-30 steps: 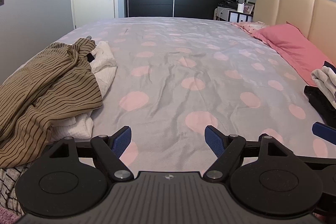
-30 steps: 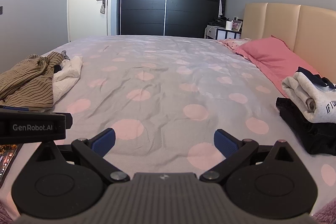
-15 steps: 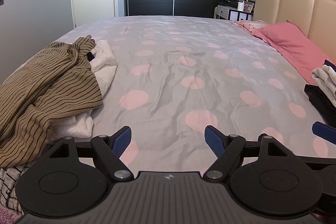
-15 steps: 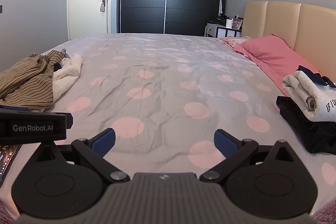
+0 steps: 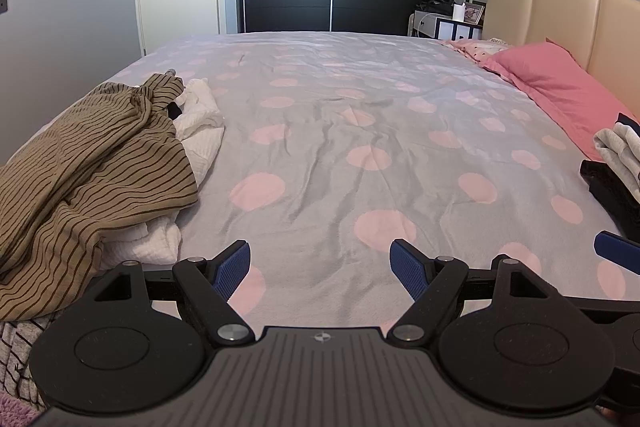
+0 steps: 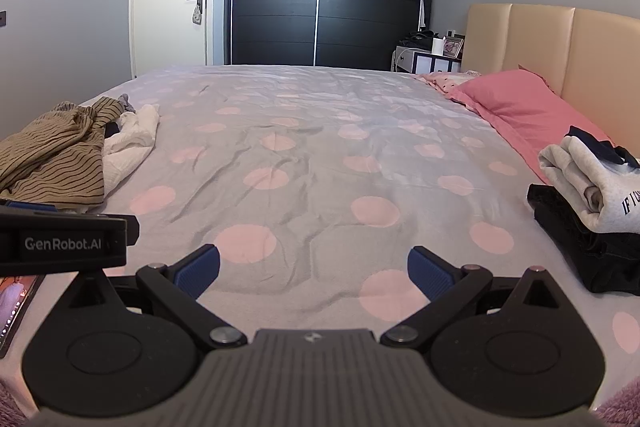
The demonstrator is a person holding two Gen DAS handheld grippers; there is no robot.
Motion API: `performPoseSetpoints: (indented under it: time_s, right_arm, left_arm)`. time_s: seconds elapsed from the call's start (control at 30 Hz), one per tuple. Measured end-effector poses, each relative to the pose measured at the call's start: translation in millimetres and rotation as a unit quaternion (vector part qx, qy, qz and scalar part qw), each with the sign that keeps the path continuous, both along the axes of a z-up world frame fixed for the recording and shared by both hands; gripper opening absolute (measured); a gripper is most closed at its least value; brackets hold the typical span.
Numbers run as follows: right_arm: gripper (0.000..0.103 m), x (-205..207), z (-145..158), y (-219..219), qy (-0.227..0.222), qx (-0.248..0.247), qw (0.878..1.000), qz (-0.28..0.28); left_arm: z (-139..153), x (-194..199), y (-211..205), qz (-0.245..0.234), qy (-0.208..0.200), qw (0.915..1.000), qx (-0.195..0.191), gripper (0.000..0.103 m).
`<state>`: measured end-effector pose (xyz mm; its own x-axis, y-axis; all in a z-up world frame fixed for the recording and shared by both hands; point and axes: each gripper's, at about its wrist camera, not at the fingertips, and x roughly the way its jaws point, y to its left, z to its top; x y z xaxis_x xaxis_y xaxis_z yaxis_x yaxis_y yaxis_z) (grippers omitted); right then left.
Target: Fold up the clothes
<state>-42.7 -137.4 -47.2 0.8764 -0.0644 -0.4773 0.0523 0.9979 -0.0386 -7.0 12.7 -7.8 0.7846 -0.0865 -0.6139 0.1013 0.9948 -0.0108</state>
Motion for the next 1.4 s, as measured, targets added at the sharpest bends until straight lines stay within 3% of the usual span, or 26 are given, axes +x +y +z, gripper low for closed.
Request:
performPoseSetpoints:
  time_s: [1.4]
  right_arm:
    - [0.101, -0.8, -1.4, 1.9, 0.003, 0.009, 1.0, 0.002]
  left_arm:
    - [2.0, -1.3, -1.6, -0.009, -0.017, 0.9996, 0.019, 0.077]
